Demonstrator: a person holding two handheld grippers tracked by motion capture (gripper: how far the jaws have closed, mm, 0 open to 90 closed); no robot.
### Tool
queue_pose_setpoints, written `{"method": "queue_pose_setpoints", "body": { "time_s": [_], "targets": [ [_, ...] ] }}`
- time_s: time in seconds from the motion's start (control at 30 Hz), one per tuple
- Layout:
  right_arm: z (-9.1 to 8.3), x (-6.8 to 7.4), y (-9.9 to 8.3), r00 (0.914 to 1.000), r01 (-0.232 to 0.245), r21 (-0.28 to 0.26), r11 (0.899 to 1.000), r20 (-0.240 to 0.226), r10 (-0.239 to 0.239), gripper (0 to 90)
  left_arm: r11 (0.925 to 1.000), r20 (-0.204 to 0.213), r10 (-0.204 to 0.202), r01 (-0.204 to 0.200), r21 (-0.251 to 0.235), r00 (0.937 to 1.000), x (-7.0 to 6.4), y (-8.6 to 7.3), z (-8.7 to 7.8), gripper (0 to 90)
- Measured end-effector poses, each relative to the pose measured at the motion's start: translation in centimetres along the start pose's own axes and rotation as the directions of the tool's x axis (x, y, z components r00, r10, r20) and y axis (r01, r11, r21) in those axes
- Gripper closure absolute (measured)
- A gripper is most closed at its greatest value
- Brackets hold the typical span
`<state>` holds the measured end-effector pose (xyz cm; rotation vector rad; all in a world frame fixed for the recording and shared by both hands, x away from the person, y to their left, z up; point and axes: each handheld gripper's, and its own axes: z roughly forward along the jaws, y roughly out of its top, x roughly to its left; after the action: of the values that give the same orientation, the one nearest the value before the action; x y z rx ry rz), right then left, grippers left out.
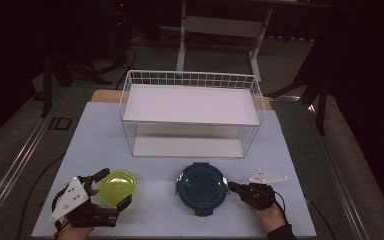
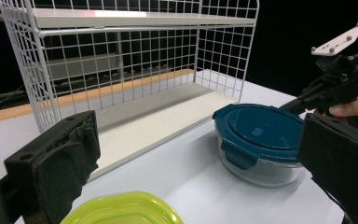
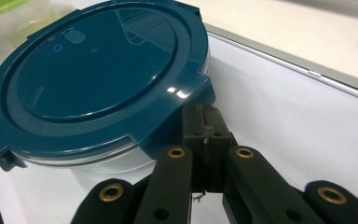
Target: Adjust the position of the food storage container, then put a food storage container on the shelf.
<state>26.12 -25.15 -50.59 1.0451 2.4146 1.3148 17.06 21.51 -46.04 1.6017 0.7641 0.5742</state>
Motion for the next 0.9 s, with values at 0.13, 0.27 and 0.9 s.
{"method": "queue_pose_setpoints", "body": {
  "time_s": [0.13, 0.27, 0.9],
  "targets": [
    [-0.2, 0.3, 0.5, 0.9997, 0.021, -0.019, 1.000, 0.016, -0.020, 90.0, 1.0000, -0.003, 0.007, -0.007, -0.001, 1.0000, -0.1, 0.1, -0.1, 0.0],
    [-1.2, 0.7, 1.1, 0.9990, 0.038, -0.053, 0.998, 0.025, -0.037, 90.0, 0.9998, 0.016, 0.020, -0.020, -0.004, 0.9997, -0.2, 0.2, 0.0, 0.0],
    [-4.2, 1.6, 3.3, 0.9979, 0.050, -0.207, 0.977, -0.030, -0.057, 21.2, 0.9997, 0.166, -0.007, 0.002, 0.026, 0.9861, -2.1, 2.8, 1.6, 0.0]
  ]
}}
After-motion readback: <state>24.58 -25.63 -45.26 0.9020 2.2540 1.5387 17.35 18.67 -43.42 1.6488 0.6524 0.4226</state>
